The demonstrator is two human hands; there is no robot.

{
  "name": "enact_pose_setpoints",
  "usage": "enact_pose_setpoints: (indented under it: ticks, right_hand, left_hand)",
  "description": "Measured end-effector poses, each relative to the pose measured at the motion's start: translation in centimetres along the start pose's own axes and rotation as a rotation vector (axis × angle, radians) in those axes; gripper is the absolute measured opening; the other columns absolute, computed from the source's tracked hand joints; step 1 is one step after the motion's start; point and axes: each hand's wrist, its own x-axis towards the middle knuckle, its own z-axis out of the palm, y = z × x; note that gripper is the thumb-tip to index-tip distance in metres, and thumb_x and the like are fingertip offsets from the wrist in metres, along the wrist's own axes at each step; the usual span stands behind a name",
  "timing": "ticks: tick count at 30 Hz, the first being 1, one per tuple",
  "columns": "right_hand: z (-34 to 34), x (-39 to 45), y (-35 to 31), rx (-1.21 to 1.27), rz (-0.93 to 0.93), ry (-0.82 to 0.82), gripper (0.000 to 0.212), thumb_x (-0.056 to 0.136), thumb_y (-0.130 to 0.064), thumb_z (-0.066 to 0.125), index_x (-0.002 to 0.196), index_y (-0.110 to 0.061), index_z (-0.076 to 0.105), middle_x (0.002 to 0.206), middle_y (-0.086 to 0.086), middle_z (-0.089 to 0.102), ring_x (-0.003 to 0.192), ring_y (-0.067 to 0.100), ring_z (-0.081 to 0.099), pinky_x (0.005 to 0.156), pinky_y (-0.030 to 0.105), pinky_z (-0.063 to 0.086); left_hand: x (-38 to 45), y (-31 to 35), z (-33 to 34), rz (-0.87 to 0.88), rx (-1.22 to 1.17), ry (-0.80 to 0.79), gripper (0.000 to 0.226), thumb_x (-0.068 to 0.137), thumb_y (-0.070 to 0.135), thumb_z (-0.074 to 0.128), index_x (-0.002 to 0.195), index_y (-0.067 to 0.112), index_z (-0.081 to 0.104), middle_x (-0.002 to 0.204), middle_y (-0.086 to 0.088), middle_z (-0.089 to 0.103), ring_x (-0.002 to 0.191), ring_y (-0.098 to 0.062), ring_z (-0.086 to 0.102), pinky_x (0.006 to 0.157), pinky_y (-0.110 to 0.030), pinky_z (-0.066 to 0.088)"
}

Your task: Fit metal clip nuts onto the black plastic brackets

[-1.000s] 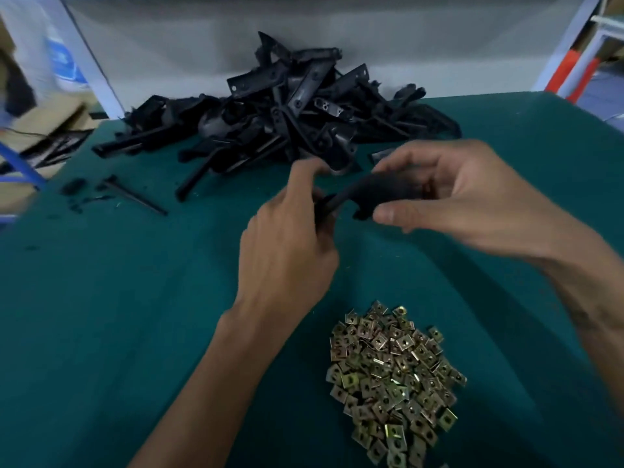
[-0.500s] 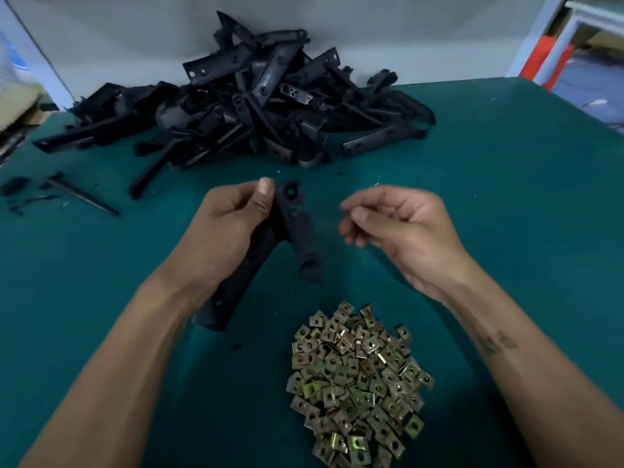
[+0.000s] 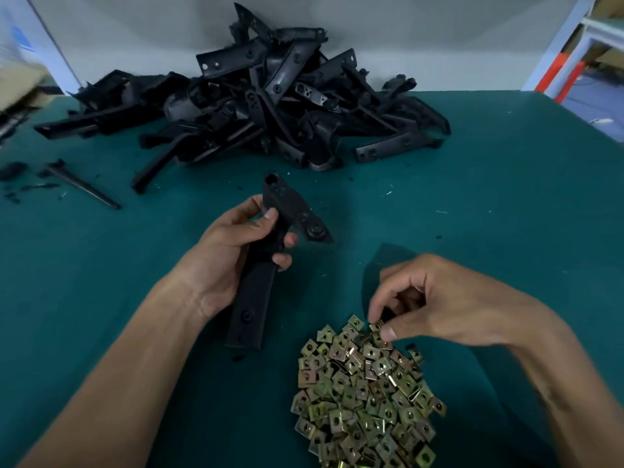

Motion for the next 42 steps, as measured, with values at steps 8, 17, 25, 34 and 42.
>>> enact_pose_setpoints:
  ticks: [8,17,25,34,42]
  right_hand:
    - [0.6,0.2,0.0,-0.041,0.022,0.034,0.016,0.084,-0.027,0.081,0.084,-0.042,0.075,0.075,-0.015,0.056,0.066,0.0,0.052,0.067,0.02,0.048]
    - [0.8,1.8,0.7,0.084,-0.097,0.347,0.01,0.076,-0.039,0.072,0.086,-0.039,0.072,0.081,-0.002,0.067,0.07,0.01,0.06,0.064,0.022,0.05]
    - [1.6,5.5,-0.9,0.977,-0.22,0.62,0.025,0.061,-0.008,0.08,0.086,-0.012,0.079,0.081,0.011,0.075,0.075,0.021,0.071,0.069,0.027,0.059]
    - [3.3,6.6,-3.0,1.033,-0.135,0.577,0.021,0.054,-0.017,0.088,0.072,-0.015,0.077,0.081,0.015,0.076,0.078,0.026,0.076,0.068,0.031,0.06]
    - [4.0,6.4,-3.5,1.121,-0.097,0.595,0.018,0.061,-0.02,0.083,0.078,-0.014,0.081,0.081,0.012,0.077,0.073,0.02,0.075,0.064,0.025,0.058]
  left_hand:
    - [0.9,-0.2,0.0,-0.021,0.023,-0.01,0.008,0.091,0.004,0.053,0.095,0.009,0.048,0.08,-0.004,0.053,0.053,-0.013,0.037,0.041,-0.021,0.03]
    - [1.3,-0.1,-0.4,0.014,0.131,-0.151,0.017,0.088,0.019,0.068,0.08,0.014,0.053,0.071,0.0,0.042,0.05,-0.01,0.036,0.041,-0.019,0.035]
    - [1.2,-0.3,-0.3,0.061,0.31,-0.141,0.022,0.086,0.008,0.07,0.094,0.011,0.05,0.068,-0.002,0.037,0.053,-0.015,0.027,0.043,-0.022,0.032]
    - [1.6,-0.6,-0.3,0.071,0.353,-0.155,0.018,0.079,0.019,0.078,0.092,0.018,0.065,0.066,0.003,0.048,0.049,-0.01,0.033,0.042,-0.02,0.034]
    - [1.7,-1.0,-0.2,0.101,0.364,-0.098,0.031,0.084,0.012,0.075,0.099,0.005,0.049,0.059,0.002,0.044,0.046,-0.01,0.035,0.041,-0.02,0.034]
